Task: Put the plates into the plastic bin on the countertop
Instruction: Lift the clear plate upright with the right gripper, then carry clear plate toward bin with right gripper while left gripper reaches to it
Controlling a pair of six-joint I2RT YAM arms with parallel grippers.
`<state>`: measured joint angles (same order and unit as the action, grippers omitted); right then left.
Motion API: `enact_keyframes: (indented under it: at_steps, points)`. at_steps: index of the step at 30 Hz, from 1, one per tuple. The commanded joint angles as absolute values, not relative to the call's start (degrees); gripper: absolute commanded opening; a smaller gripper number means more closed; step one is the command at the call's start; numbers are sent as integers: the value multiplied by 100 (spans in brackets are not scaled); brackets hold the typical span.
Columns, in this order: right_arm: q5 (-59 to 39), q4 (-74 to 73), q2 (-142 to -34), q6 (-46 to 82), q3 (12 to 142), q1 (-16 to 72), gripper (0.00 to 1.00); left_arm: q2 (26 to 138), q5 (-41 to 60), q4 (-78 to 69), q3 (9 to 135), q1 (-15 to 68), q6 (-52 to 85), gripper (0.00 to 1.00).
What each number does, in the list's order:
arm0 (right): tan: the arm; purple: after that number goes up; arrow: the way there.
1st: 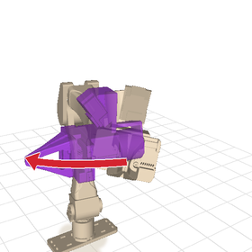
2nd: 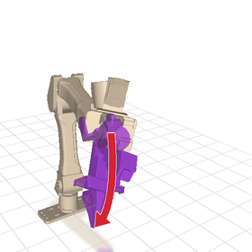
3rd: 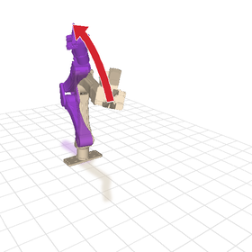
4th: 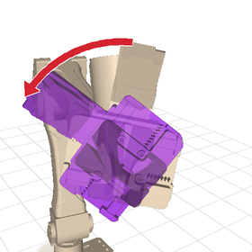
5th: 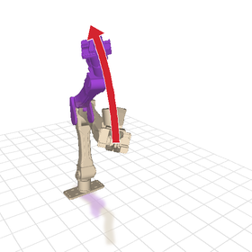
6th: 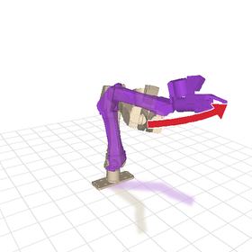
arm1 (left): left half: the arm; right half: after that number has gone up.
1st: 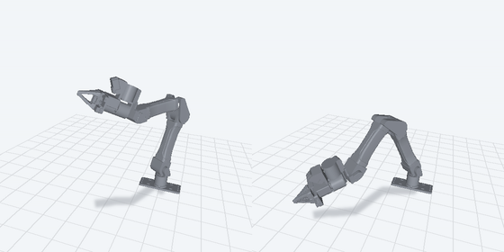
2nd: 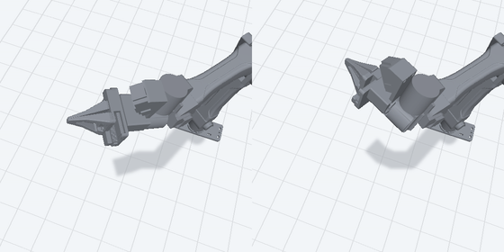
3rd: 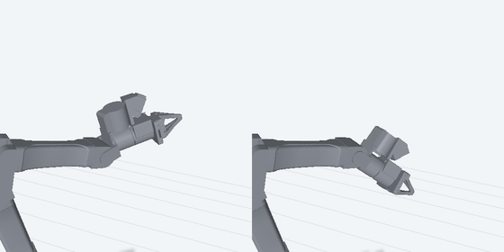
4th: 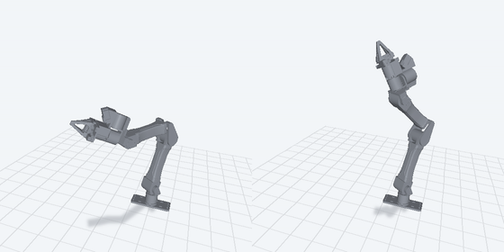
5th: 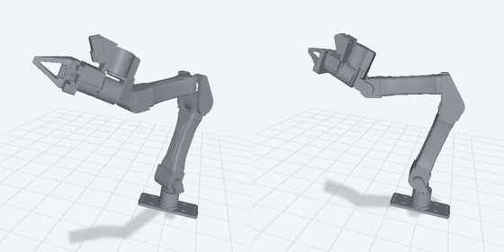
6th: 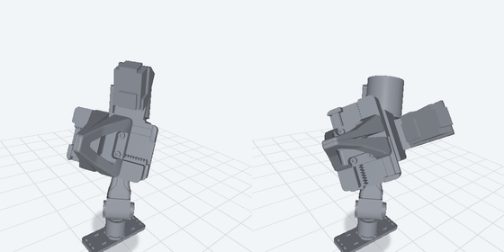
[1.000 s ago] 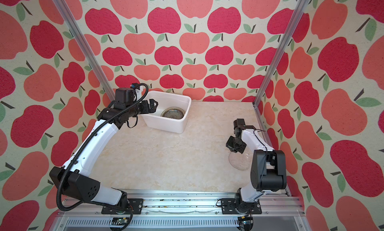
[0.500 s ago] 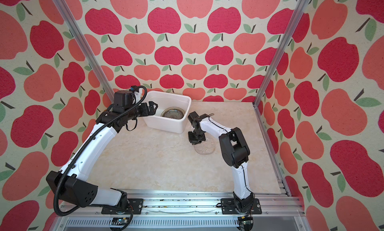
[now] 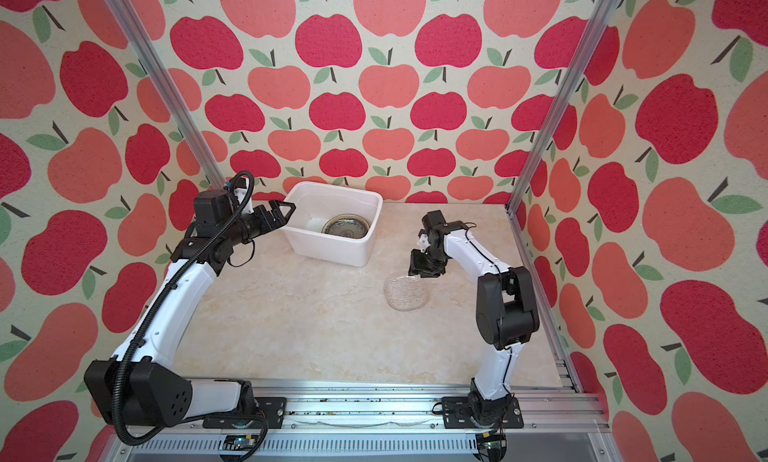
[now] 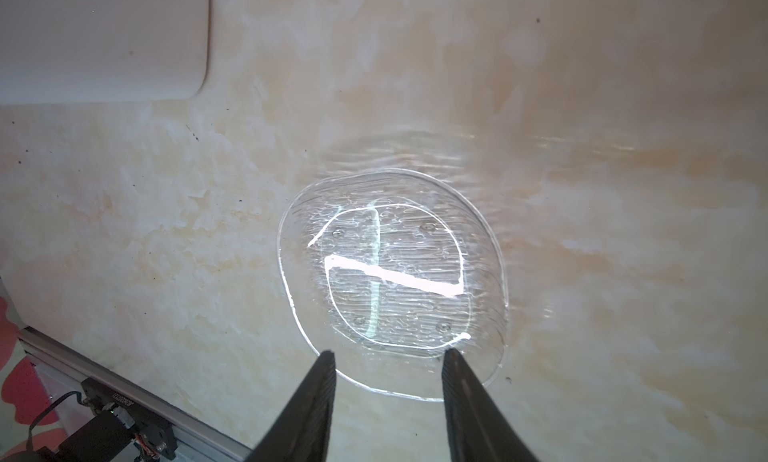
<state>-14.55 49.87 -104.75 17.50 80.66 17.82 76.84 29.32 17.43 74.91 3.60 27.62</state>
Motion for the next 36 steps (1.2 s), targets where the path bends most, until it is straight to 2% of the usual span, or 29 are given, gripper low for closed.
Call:
enact_keyframes:
  at_steps: [1,11,14,21,26,32,36]
  points:
    - [-1651,4912,-10499,1494,7649,1547,49,7755,3463,1710,7533,611,2952,99]
    - [-2023,4387,-11019,1436,7302,1485,47,8141,3298,2283,8108,1468,2284,99]
    - [-2167,4191,-11117,1482,7210,1485,40,8212,3308,2298,8213,1564,2269,99]
    - [-2337,3898,-11199,1590,7017,1490,12,8306,3401,2428,8439,1633,2283,93]
    - [-2268,4064,-10935,1593,7086,1485,0,8349,3499,2368,8546,1644,2372,89]
    - [-2179,4507,-10199,1962,7446,1461,0,8488,3629,2433,8798,1644,2428,84]
    - [-2461,4413,-9695,2760,7683,1409,0,8660,3933,2523,9049,1661,2333,85]
